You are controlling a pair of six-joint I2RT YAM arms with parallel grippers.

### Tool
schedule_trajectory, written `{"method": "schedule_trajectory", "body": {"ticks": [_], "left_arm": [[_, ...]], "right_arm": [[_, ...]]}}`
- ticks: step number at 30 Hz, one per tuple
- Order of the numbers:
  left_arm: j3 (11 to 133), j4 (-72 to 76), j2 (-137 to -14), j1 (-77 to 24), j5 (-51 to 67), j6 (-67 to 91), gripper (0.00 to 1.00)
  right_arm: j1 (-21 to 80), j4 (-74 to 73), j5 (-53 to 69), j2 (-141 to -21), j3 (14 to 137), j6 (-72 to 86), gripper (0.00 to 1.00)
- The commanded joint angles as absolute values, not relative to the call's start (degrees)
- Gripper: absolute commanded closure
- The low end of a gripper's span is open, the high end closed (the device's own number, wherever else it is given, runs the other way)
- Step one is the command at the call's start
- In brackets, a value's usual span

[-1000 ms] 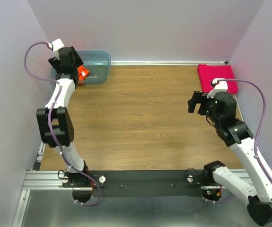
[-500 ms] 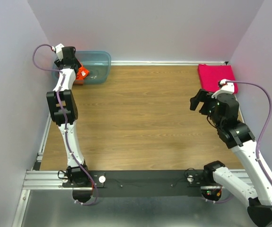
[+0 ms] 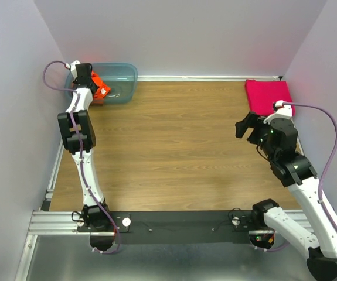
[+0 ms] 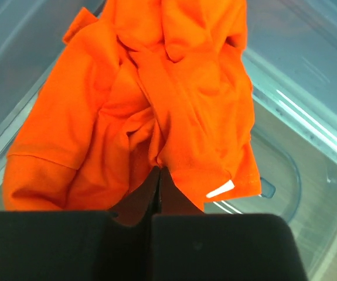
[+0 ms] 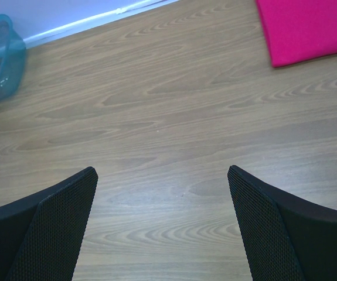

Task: Fold and stack the t-shirts
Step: Grab the tshirt from the pile, then move the tshirt to the center of the board

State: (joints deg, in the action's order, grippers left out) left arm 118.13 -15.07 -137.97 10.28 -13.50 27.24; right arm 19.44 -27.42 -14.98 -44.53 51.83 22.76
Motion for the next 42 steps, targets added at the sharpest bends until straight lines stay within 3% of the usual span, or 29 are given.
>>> {"method": "schedule_trajectory", "body": {"ticks": [1,14,24,35,42], "left_arm": [[115.76,-11.97,-135.01,10.55,-10.81,24.70,1.00],[95.98,11.94,-111.81,10.46,1.48,24.35,1.00],[102.29,20.65,-96.51,6.07,23.45,25.22,1.00],[114.25,19.95,-83.50,-14.92,33.75,28.47,1.00],[102.77,25.22,-72.71,-17.93,37.62,36.30,1.00]], "right_arm": [[19.78,-27.51,-13.71,-42.46,50.71,23.82,0.00],[19.78,-29.97,-12.66,-36.30,50.36,24.87,0.00],[19.78,-31.20,-11.16,-32.26,50.80,23.21,0.00],[19.78,-31.29,-7.56,-29.80,51.24,20.04,0.00],[19.78,-31.29,-7.21,-27.16,50.01,19.42,0.00]]}}
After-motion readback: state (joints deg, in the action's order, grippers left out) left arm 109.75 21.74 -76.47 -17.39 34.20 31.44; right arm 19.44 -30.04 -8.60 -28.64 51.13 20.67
